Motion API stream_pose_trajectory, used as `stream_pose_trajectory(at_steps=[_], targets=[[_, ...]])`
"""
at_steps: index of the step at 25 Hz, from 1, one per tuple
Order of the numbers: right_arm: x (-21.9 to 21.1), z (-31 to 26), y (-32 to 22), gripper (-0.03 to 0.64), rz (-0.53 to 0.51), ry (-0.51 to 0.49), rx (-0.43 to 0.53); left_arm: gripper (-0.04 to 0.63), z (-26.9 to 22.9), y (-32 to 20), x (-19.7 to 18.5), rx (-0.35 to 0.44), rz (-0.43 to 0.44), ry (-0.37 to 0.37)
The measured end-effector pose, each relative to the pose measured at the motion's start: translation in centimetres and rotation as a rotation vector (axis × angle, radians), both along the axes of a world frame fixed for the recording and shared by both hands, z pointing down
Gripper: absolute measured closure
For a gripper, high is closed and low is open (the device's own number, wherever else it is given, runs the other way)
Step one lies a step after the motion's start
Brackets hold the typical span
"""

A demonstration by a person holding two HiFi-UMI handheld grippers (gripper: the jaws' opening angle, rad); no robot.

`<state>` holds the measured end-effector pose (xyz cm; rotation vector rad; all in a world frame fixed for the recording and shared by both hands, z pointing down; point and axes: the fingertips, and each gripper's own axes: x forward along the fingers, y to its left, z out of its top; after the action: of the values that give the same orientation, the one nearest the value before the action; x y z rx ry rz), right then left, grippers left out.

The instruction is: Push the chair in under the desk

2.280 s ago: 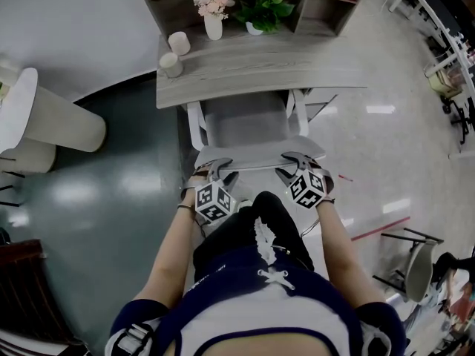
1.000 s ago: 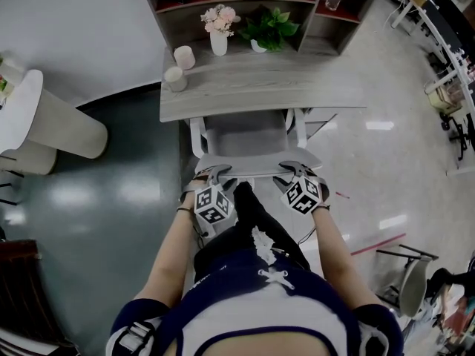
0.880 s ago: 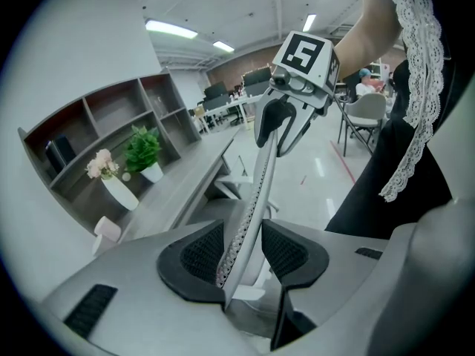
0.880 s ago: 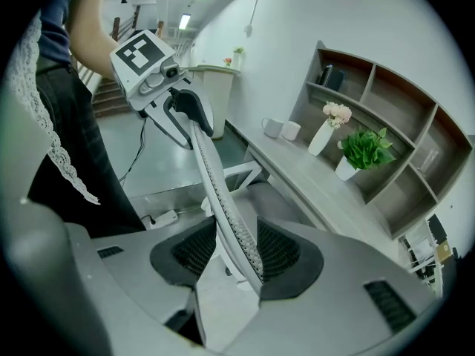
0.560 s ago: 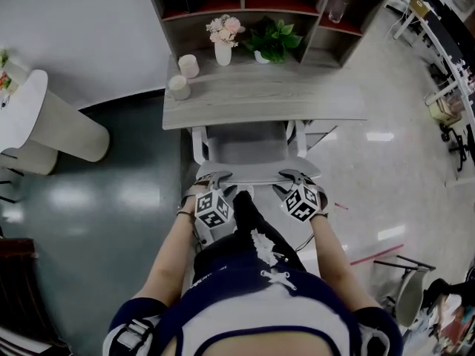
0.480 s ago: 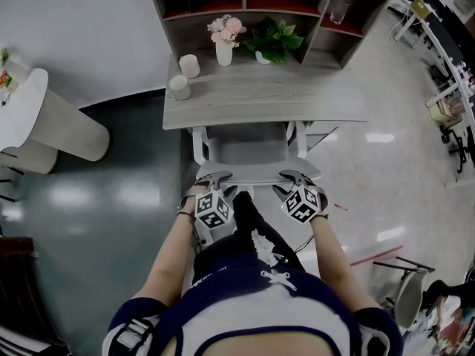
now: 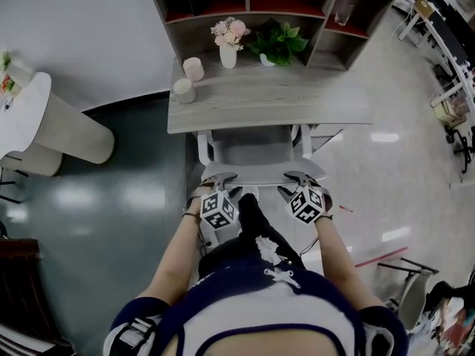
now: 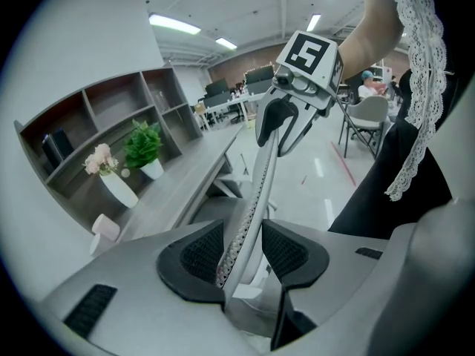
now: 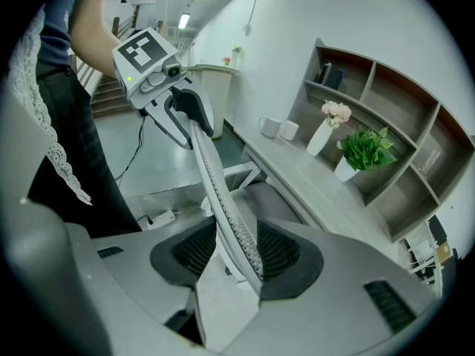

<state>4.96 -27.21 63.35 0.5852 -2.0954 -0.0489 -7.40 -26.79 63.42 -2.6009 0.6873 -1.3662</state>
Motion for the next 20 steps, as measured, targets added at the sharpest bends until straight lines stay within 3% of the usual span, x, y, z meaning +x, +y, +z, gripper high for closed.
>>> stream_pose_trajectory(at_steps=[14,16,20], targets=[[-0.1,-0.1,-1.4,0.457,-0.003,-0.001,-0.001,0.430,-0.1,-1.3,-0.1,-0.009,0.000,-0.004],[-0.1,-0.2,-1.5,0.456,0.001,0.001,-0.005,0.430,-0.1,-1.4,-0.1,-0.058,-0.005,-0.003],[0.1,0.1,-1.6,0.456,0.037,0.033,-0.129,0.430,0.0,-1.2,0.1,-0.301,-0.011,0.018]])
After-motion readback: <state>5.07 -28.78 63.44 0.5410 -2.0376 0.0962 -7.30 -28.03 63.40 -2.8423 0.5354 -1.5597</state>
